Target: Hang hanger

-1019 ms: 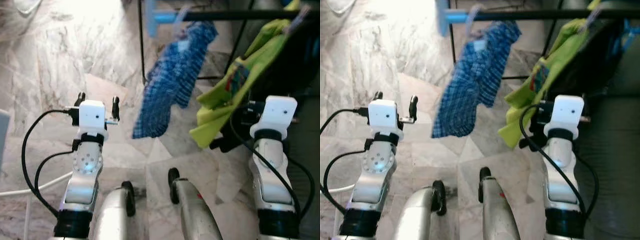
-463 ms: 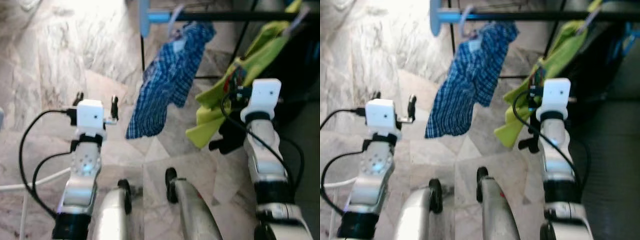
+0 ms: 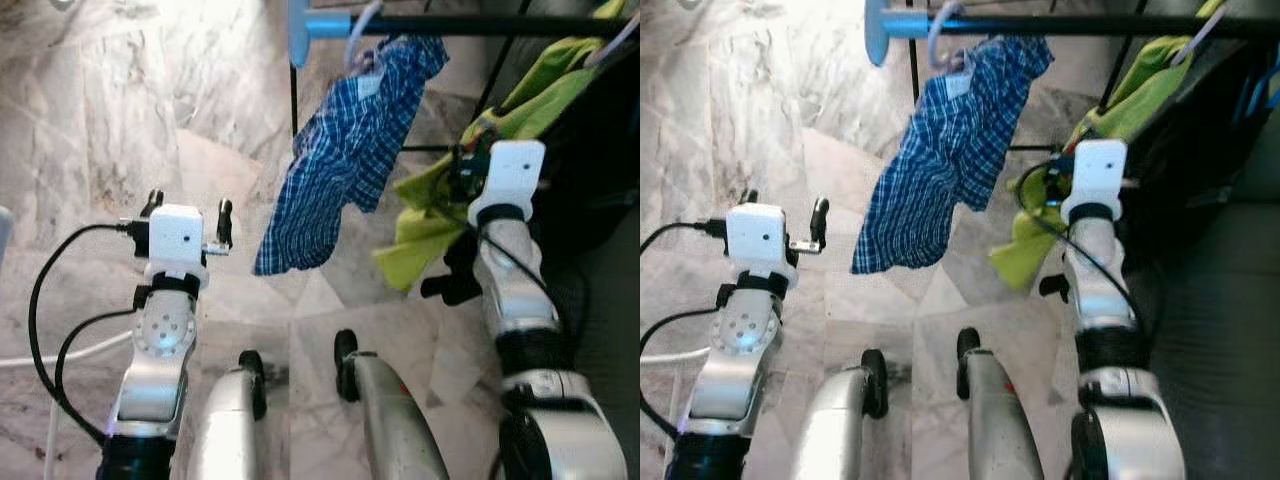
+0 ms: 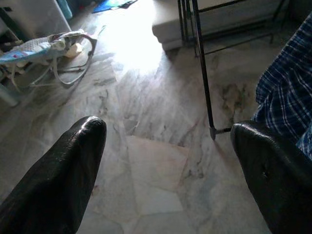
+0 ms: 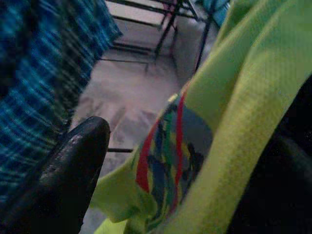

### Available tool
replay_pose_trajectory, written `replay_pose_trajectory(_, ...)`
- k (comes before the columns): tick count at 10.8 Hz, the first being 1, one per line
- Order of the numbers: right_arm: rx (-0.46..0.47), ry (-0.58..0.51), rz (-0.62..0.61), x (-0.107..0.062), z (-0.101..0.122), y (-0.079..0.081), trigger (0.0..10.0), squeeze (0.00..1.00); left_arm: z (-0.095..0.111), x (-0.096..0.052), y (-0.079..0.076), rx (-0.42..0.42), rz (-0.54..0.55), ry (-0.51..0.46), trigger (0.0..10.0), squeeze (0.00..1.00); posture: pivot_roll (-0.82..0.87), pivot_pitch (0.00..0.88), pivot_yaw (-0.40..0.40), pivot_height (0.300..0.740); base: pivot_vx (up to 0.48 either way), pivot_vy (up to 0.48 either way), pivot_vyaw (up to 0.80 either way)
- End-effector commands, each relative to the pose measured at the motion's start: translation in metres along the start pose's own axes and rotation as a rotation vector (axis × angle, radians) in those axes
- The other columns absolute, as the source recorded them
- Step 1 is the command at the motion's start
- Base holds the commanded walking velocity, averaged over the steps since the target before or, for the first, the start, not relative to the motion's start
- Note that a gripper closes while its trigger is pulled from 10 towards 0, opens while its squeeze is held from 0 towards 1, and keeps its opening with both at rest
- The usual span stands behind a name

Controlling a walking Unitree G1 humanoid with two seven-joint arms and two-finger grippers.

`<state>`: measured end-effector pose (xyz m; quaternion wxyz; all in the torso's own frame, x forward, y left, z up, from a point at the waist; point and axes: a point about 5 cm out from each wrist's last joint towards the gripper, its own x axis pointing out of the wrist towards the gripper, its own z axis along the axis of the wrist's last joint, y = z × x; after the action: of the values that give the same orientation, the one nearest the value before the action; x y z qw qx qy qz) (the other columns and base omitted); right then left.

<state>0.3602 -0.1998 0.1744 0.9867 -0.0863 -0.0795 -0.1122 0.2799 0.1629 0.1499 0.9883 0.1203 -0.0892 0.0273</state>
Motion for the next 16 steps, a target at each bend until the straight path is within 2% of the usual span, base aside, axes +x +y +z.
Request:
replay_pose_trajectory(1, 0.004, 0.047, -0.055, 0.0, -0.011, -0.011, 10.0, 0.0, -0.002, -0.005, 0.0, 0.009, -0.005, 0.019, 10.0, 0.0, 0.01, 0.485, 0.003, 0.74, 0.0, 0.0, 0.0)
replay_pose_trajectory(2, -0.02, 0.066, -0.108, 0.006, -0.012, -0.022, 10.0, 0.0, -0.001, -0.005, -0.001, 0.004, -0.009, 0.019, 10.0, 0.0, 0.02, 0.485, 0.0, 0.74, 0.0, 0.0, 0.0)
replay_pose_trajectory(5, -0.047, 0.028, -0.121, 0.019, 0.003, -0.033, 10.0, 0.0, -0.005, -0.008, 0.001, -0.002, 0.002, 0.048, 10.0, 0.0, 0.02, 0.486, -0.006, 0.74, 0.0, 0.0, 0.0)
replay_pose_trajectory(6, -0.04, 0.022, -0.117, 0.026, 0.007, -0.034, 5.6, 0.0, -0.004, -0.007, 0.0, -0.003, -0.002, 0.048, 10.0, 0.0, 0.01, 0.485, -0.004, 0.74, 0.0, 0.0, 0.0)
replay_pose_trajectory(7, -0.04, 0.019, -0.119, 0.028, 0.01, -0.033, 1.7, 0.0, -0.004, -0.007, -0.001, -0.004, -0.003, 0.048, 10.0, 0.0, 0.01, 0.485, -0.004, 0.74, 0.0, 0.0, 0.0)
replay_pose_trajectory(8, -0.031, 0.018, -0.115, 0.03, 0.012, -0.029, 0.0, 0.0, -0.003, -0.006, -0.001, -0.004, -0.003, 0.046, 10.0, 0.0, 0.01, 0.483, -0.005, 0.74, 0.0, 0.0, 0.0)
replay_pose_trajectory(11, -0.001, -0.02, -0.054, 0.034, 0.023, -0.001, 0.0, 0.0, -0.002, -0.006, 0.001, -0.003, 0.003, 0.043, 10.0, 0.0, 0.02, 0.479, -0.007, 0.74, 0.0, 0.0, 0.0)
replay_pose_trajectory(12, 0.008, -0.025, -0.052, 0.034, 0.023, 0.004, 0.0, 0.0, -0.003, -0.005, 0.0, -0.002, 0.003, 0.045, 10.0, 0.0, 0.02, 0.475, -0.008, 0.74, 0.0, 0.0, 0.0)
replay_pose_trajectory(13, 0.013, -0.037, -0.051, 0.027, 0.02, 0.012, 0.0, 0.0, -0.002, -0.003, -0.002, -0.009, -0.002, 0.041, 10.0, 0.0, 0.02, 0.473, -0.008, 0.74, 0.0, 0.0, 0.0)
replay_pose_trajectory(16, 0.02, -0.065, -0.051, 0.02, 0.021, 0.018, 0.0, 0.0, -0.001, -0.001, -0.003, -0.013, -0.002, 0.036, 10.0, 0.0, 0.01, 0.46, -0.011, 0.74, 0.0, 0.0, 0.0)
